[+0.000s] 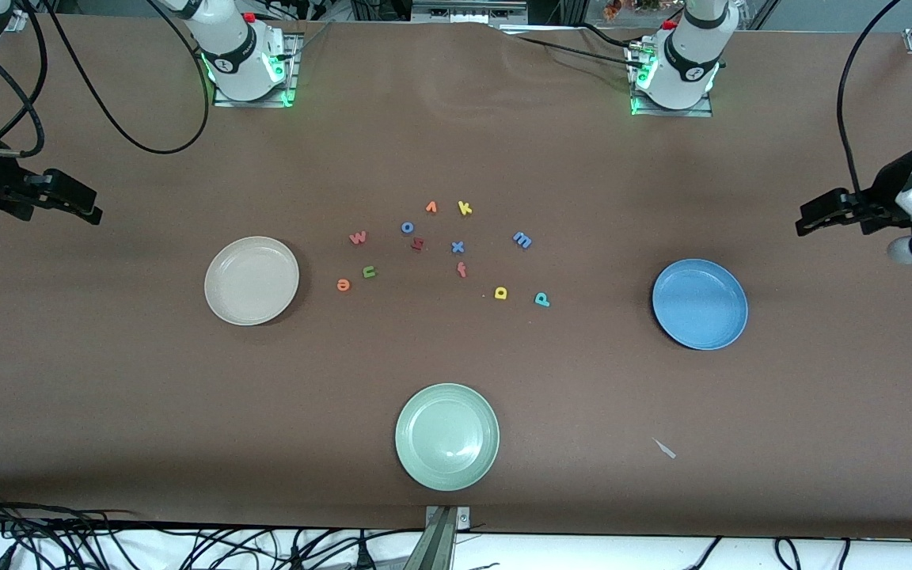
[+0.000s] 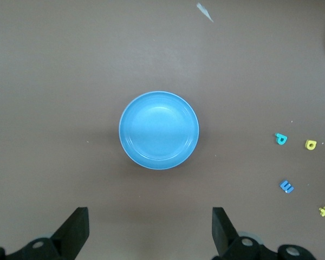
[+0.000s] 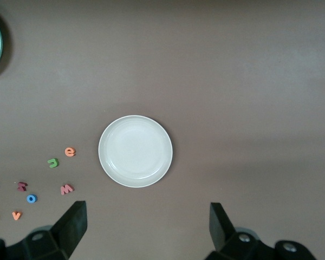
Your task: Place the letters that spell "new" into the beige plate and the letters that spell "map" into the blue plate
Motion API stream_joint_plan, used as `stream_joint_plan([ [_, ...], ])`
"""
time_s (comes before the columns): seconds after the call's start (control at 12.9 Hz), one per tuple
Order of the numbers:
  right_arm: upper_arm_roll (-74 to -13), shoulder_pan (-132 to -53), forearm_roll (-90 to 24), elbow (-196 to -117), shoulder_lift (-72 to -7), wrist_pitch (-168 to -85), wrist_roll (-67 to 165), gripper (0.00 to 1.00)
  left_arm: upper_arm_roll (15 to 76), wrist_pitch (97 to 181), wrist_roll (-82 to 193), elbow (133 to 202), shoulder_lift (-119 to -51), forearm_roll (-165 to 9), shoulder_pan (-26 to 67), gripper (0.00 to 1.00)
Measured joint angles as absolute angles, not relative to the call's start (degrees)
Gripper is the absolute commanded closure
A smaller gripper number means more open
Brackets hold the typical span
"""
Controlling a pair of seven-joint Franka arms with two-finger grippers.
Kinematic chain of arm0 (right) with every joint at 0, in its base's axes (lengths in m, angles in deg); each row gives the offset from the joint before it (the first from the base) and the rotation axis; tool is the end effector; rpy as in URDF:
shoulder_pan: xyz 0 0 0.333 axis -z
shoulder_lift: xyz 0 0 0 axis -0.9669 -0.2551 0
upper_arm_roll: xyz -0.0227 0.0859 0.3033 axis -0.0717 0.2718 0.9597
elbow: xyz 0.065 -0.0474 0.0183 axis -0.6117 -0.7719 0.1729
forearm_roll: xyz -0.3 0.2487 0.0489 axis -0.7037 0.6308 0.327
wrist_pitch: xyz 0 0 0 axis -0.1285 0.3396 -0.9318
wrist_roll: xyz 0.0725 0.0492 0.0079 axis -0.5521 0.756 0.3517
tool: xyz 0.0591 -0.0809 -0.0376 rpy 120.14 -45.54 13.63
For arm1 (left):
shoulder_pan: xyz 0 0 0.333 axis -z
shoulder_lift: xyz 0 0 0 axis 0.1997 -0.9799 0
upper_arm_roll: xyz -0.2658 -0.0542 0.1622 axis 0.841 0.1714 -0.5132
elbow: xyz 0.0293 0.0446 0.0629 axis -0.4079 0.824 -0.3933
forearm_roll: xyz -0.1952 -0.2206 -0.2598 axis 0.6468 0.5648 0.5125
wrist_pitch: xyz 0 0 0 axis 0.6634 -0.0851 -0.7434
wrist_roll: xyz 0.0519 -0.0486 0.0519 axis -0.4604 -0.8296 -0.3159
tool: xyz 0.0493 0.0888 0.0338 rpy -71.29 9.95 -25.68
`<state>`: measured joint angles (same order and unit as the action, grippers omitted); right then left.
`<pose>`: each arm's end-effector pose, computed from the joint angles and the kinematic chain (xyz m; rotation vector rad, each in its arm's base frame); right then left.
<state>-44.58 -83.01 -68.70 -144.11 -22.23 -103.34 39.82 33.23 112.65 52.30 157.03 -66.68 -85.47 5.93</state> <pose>0.5884 0.0176 0.5979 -3.1327 0.0865 0.0115 0.5907 -0.0034 0.5570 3.0953 0.0850 -0.1625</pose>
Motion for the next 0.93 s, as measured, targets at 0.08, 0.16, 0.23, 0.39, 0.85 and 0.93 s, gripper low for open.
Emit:
stream_joint_plan([
  [0.08, -44.6, -83.0, -68.7, -144.1, -23.1, -103.5, 39.8, 0.0, 33.3, 112.7, 53.7, 157.1, -67.9, -85.5, 7.1, 0.0],
  [0.16, -44.6, -83.0, -68.7, -144.1, -24.0, -103.8, 39.8, 0.0, 33.3, 112.7, 56.2, 157.1, -68.9, -85.5, 8.6, 0.0],
  [0.23, -44.6, -83.0, -68.7, -144.1, -24.9, -104.1, 39.8, 0.0, 33.3, 113.0, 59.4, 157.1, -70.0, -85.5, 10.6, 0.0],
  [0.39, -44.4, -83.2, -68.7, -144.1, -25.7, -104.2, 39.9, 0.0, 33.8, 115.2, 68.2, 157.3, -72.2, -85.5, 15.4, 0.0],
  [0.85, -43.9, -87.0, -68.5, -144.3, -26.9, -103.7, 39.7, 0.0, 35.0, 135.9, 94.4, 167.0, -78.4, -85.5, 28.1, 0.0],
  [0.93, -43.9, -87.7, -68.4, -144.3, -27.5, -103.9, 39.6, 0.0, 35.0, 139.2, 98.0, 169.2, -79.3, -85.5, 29.8, 0.0],
])
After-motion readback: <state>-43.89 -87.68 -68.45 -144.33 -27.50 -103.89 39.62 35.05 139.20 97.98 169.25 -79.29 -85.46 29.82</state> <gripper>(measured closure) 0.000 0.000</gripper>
